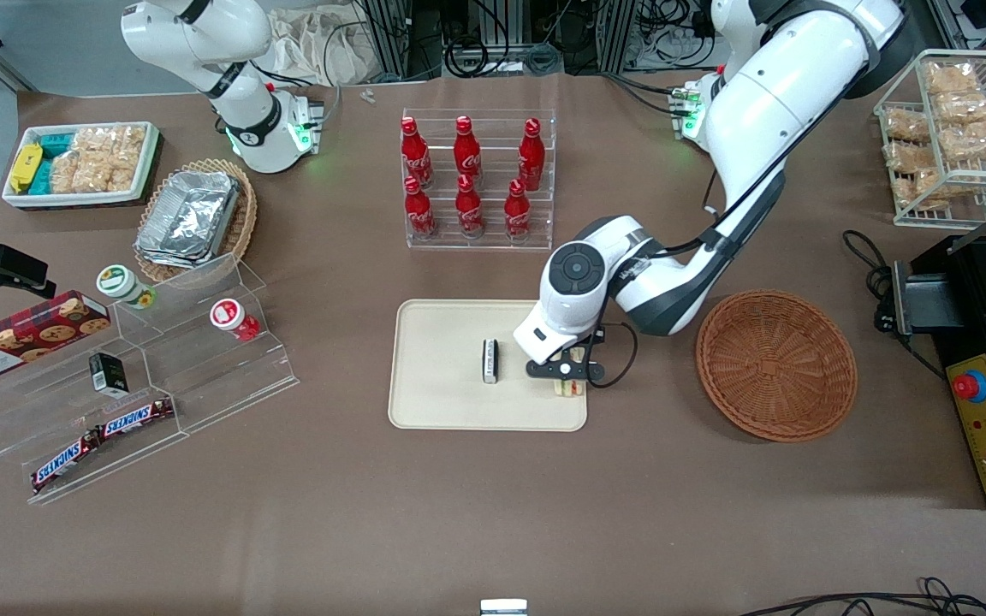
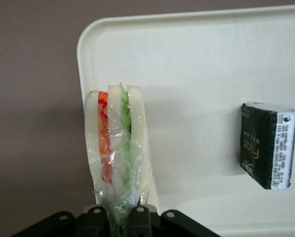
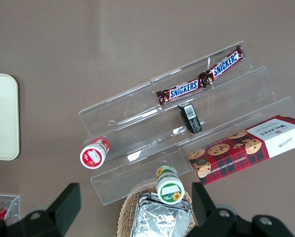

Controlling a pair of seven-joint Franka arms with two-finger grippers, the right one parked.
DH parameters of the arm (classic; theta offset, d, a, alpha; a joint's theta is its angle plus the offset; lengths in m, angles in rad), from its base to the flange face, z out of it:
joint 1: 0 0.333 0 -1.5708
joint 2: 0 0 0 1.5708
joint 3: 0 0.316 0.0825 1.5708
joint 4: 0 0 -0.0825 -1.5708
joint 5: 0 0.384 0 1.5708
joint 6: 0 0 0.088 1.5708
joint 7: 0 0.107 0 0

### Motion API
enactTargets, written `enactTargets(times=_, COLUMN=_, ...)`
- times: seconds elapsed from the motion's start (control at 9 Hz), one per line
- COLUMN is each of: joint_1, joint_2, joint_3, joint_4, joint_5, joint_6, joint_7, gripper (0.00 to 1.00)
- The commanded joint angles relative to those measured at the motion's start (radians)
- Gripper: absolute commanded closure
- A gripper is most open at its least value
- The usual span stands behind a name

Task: Place sandwich from basket to tray
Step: 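Lower the sandwich onto the tray, open the left gripper, rise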

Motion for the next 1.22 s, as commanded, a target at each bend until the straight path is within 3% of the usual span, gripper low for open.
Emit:
enactTargets(times=0.0, joint_1=-0.025, joint_2=0.027, joint_3=0.011, joint_4=0.023, joint_5=0.026, joint_6=0.005, joint_7=-0.029, gripper=0.36)
enactTargets(times=0.11, joint_1=-0.028, joint_2=0.03, joint_3=0.011, joint_4=0.025, joint_5=0.026, joint_6=0.005, joint_7=-0.029, gripper=0.14)
enactTargets(times=0.22, joint_1=-0.031, joint_2=0.031, joint_3=0.013, joint_4=0.025, joint_5=0.026, joint_6=0.005, joint_7=-0.029, gripper=0.02)
enactTargets(times=0.44, joint_1=-0.028, joint_2=0.019, joint_3=0.011, joint_4=0.025, joint_5=0.019, joint_6=-0.014, joint_7=-0.038, gripper=0.01)
enactTargets(times=0.78, joint_1=-0.014, joint_2=-0.118, joint_3=0.004, joint_4=0.103, joint_5=0.003, joint_6=-0.281, joint_7=-0.011, gripper=0.01)
enactTargets(times=1.11, joint_1=0.089, joint_2=-0.33, joint_3=0.005, joint_4=0.103, joint_5=-0.111, joint_6=-0.433, joint_7=0.182, gripper=0.01)
